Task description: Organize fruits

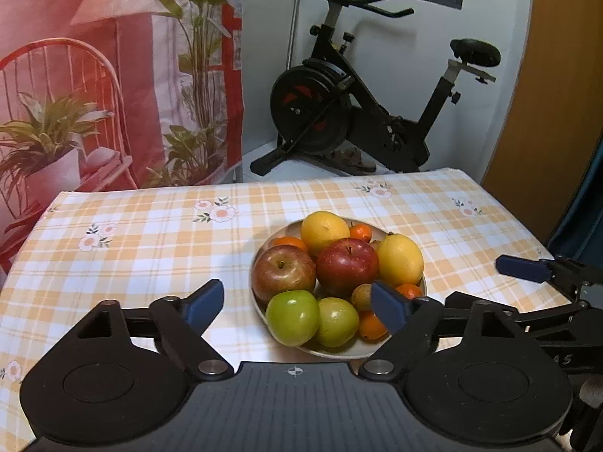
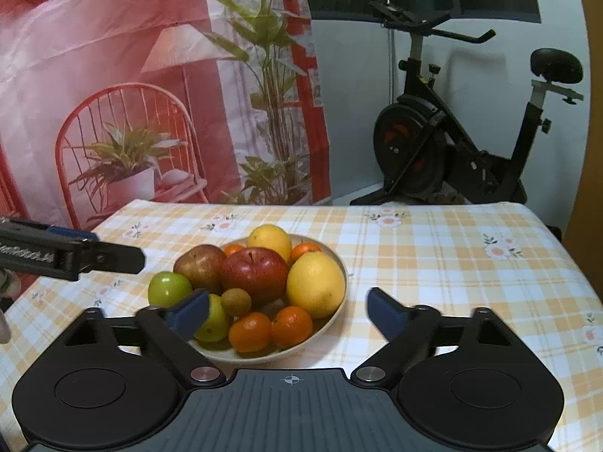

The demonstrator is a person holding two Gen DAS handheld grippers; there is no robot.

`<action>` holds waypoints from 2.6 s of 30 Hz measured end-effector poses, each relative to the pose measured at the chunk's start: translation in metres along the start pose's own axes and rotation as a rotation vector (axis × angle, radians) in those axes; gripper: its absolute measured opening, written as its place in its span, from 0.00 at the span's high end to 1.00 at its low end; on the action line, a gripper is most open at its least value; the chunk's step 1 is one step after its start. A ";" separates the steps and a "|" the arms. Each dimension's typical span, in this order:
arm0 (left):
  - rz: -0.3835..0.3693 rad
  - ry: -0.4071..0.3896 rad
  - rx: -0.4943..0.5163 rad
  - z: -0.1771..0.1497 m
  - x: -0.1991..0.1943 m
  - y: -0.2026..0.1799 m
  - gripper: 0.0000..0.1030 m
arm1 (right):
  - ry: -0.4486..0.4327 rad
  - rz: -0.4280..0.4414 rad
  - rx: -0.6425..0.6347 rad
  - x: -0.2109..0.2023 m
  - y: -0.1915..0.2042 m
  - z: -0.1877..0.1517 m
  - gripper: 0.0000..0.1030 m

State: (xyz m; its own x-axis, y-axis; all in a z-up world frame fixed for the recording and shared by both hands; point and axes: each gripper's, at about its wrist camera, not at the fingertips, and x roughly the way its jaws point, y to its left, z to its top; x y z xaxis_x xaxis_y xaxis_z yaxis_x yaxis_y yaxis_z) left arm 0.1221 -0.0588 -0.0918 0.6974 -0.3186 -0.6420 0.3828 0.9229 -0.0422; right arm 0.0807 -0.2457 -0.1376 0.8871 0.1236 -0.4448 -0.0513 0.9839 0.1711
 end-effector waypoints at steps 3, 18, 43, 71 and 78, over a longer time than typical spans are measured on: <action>0.022 -0.026 0.013 0.000 -0.012 0.001 0.00 | -0.006 -0.004 0.015 -0.007 0.001 0.005 0.01; 0.028 -0.140 -0.046 0.012 -0.073 0.009 0.00 | -0.045 -0.037 0.021 -0.051 0.021 0.029 0.00; 0.083 -0.221 -0.064 0.006 -0.121 0.008 0.00 | -0.087 -0.036 0.015 -0.092 0.042 0.040 0.00; 0.105 -0.208 -0.083 0.006 -0.124 0.008 0.00 | -0.093 -0.038 0.016 -0.095 0.040 0.041 0.00; 0.103 -0.194 -0.086 0.004 -0.124 0.009 0.00 | -0.107 -0.041 0.012 -0.100 0.039 0.048 0.00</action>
State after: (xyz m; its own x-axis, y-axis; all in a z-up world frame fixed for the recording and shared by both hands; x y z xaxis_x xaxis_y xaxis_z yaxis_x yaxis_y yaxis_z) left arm 0.0413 -0.0117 -0.0090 0.8366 -0.2502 -0.4873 0.2568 0.9649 -0.0545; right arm 0.0122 -0.2255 -0.0441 0.9324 0.0680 -0.3549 -0.0089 0.9862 0.1653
